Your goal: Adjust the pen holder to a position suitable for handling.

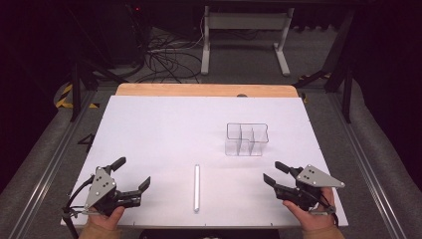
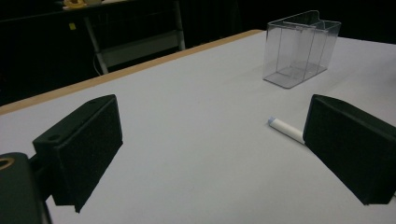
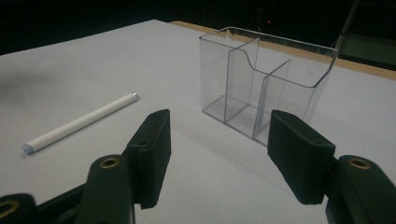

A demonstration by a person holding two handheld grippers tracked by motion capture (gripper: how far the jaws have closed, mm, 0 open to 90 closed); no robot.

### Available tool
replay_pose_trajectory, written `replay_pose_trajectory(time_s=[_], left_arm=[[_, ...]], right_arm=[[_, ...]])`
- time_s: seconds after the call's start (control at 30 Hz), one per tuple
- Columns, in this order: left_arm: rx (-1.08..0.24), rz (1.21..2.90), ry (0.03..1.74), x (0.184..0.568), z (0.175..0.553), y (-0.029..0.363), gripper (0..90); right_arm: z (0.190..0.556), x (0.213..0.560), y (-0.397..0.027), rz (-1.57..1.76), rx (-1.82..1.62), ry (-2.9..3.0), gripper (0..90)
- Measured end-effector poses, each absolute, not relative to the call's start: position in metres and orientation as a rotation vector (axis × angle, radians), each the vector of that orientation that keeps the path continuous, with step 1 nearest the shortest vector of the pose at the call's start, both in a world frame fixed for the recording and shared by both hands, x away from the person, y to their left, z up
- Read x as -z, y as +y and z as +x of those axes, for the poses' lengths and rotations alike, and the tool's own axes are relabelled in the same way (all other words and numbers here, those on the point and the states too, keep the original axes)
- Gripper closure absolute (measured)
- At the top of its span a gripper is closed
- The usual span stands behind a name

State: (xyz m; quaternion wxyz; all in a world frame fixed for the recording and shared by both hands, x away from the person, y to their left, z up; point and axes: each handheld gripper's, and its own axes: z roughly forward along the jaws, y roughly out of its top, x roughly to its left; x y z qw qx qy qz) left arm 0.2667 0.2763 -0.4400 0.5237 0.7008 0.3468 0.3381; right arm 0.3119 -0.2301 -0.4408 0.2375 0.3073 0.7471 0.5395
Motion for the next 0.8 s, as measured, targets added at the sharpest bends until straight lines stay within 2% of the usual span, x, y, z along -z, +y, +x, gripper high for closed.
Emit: replay_pose_trajectory(time_s=[0.8], left_arm=[[-0.817,1.671,0.840,0.440,0.266,0.277,5.6]], right_arm=[[0.314,0.430,-0.219,0.823,-1.491,2.067,39.6]])
